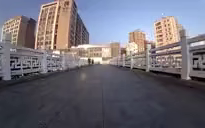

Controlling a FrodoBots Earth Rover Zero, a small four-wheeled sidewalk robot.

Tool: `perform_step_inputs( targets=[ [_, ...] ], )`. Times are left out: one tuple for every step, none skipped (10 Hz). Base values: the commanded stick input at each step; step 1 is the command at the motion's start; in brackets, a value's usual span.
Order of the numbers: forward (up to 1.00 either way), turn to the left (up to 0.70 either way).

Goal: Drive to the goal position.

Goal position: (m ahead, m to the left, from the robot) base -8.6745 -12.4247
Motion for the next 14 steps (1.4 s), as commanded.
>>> perform_step_inputs(
  targets=[
    [0.45,0.0],
    [0.45,0.0],
    [0.45,0.0],
    [0.45,0.0],
    [0.45,0.0],
    [0.45,0.0],
    [0.45,0.0],
    [0.45,0.0],
    [0.45,0.0],
    [0.45,0.0],
    [0.45,0.0],
    [0.45,0.0],
    [0.45,0.0],
    [0.45,0.0]
  ],
)
